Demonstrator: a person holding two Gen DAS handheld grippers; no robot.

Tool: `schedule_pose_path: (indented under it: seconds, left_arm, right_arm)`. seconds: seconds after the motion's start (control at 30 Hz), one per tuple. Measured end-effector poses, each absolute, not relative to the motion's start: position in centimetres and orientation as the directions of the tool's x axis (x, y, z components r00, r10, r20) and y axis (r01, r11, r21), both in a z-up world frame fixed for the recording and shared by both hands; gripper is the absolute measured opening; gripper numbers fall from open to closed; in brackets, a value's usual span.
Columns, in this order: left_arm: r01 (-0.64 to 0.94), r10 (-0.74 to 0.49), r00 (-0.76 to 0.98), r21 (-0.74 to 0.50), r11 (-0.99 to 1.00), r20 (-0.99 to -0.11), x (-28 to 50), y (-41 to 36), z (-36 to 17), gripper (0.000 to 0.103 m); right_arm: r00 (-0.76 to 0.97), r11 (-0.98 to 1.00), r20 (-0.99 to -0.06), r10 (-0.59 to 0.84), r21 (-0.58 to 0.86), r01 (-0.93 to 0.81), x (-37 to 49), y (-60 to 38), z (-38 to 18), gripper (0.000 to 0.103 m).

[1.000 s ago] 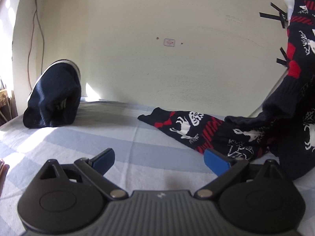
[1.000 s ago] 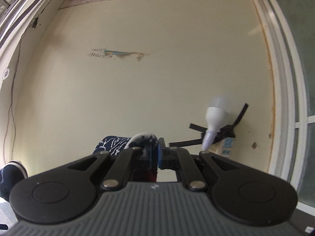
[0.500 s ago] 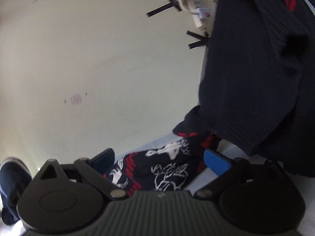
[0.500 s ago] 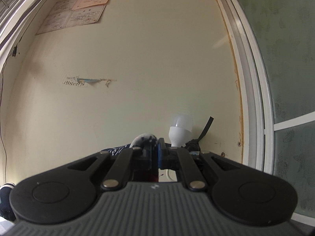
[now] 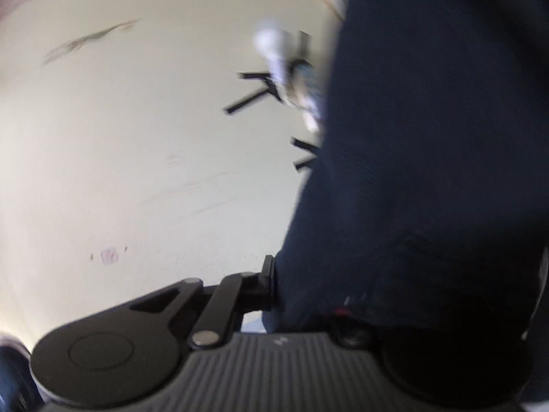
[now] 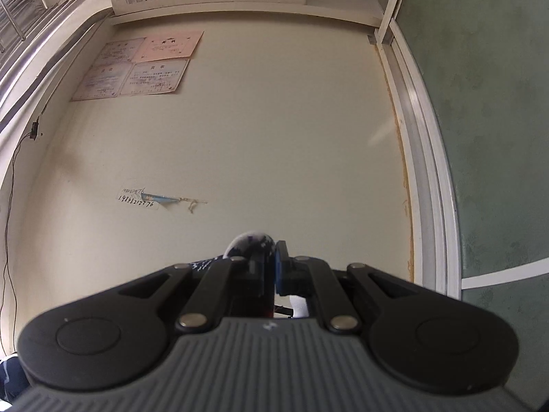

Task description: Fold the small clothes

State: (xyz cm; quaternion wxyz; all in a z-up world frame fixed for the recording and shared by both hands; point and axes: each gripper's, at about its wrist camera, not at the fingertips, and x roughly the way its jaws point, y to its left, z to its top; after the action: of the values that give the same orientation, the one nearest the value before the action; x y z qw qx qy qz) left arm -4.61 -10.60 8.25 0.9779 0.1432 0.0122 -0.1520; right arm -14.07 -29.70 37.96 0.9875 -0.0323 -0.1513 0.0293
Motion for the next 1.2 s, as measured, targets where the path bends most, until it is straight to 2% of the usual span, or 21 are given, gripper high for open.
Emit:
schedule_pose_path:
  seconds: [0.1, 0.17, 0.33, 0.47, 0.57, 0.67, 0.83, 0.97, 1.03, 1.07, 1.1, 1.13, 1.17, 1.2]
  left_arm:
    - [0.291, -0.292, 0.956, 0.107, 0.951, -0.002, -6.3, -5.4, 12.1, 0.006]
    - [0.256, -0.259, 0.963, 0.056, 0.965, 0.074, -8.1, -2.3, 15.1, 0.006]
    - [0.224, -0.215, 0.940, -0.005, 0.975, 0.264, -13.8, 3.6, 22.8, 0.006]
    - [0.210, -0.194, 0.893, 0.005, 0.978, 0.406, -19.4, 4.3, 27.2, 0.006]
    - [0.197, -0.177, 0.878, 0.000, 0.980, 0.445, -21.4, 4.1, 29.9, 0.006]
    - [0.182, -0.164, 0.889, -0.002, 0.983, 0.428, -21.7, 3.7, 31.7, 0.006]
    - [0.145, -0.127, 0.957, -0.051, 0.988, 0.259, -17.8, 5.1, 31.7, 0.007]
    - [0.109, -0.108, 0.994, -0.067, 0.992, 0.017, -10.0, 4.7, 28.5, 0.008]
    - [0.093, -0.099, 0.985, -0.045, 0.995, -0.140, -4.0, 3.2, 25.3, 0.012]
    - [0.085, -0.086, 0.967, -0.014, 0.996, -0.238, -0.5, 2.1, 22.9, 0.027]
    - [0.073, -0.060, 0.940, 0.028, 0.997, -0.335, 2.6, 1.0, 20.3, 0.046]
    - [0.060, -0.020, 0.893, 0.075, 0.995, -0.450, 5.9, 0.1, 16.8, 0.048]
    - [0.055, 0.014, 0.824, 0.104, 0.993, -0.567, 8.4, -0.4, 13.0, 0.042]
    - [0.045, 0.034, 0.750, 0.102, 0.994, -0.660, 10.1, -0.3, 9.8, 0.037]
  right_arm:
    - [0.949, 0.997, 0.308, 0.061, -0.069, -0.042, -14.6, -30.3, 37.6, 0.008]
    - [0.946, 0.998, 0.319, 0.055, -0.051, -0.041, -14.9, -31.1, 37.3, 0.008]
    - [0.937, 0.998, 0.347, 0.044, 0.030, -0.058, -16.1, -33.9, 36.7, 0.008]
    - [0.933, 0.987, 0.352, 0.070, 0.111, -0.116, -17.2, -35.9, 36.1, 0.009]
    - [0.931, 0.975, 0.347, 0.111, 0.143, -0.169, -17.6, -36.5, 35.7, 0.009]
    - [0.929, 0.961, 0.334, 0.159, 0.162, -0.223, -17.9, -36.6, 35.2, 0.009]
    - [0.937, 0.944, 0.276, 0.213, 0.190, -0.270, -17.1, -36.5, 33.4, 0.009]
    - [0.967, 0.942, 0.149, 0.208, 0.236, -0.239, -13.6, -36.6, 30.0, 0.009]
    - [0.982, 0.942, 0.041, 0.182, 0.278, -0.187, -10.4, -37.0, 27.0, 0.009]
    - [0.988, 0.951, -0.019, 0.153, 0.273, -0.142, -8.7, -36.9, 25.1, 0.012]
    - [0.989, 0.969, -0.095, 0.110, 0.230, -0.086, -6.8, -36.6, 22.9, 0.016]
    - [0.980, 0.990, -0.193, 0.038, 0.140, -0.011, -4.7, -36.1, 20.1, 0.033]
    - [0.956, 0.996, -0.290, -0.041, 0.065, 0.062, -3.0, -35.9, 17.3, 0.047]
    - [0.912, 0.995, -0.404, -0.072, 0.034, 0.094, -1.7, -36.3, 14.3, 0.046]
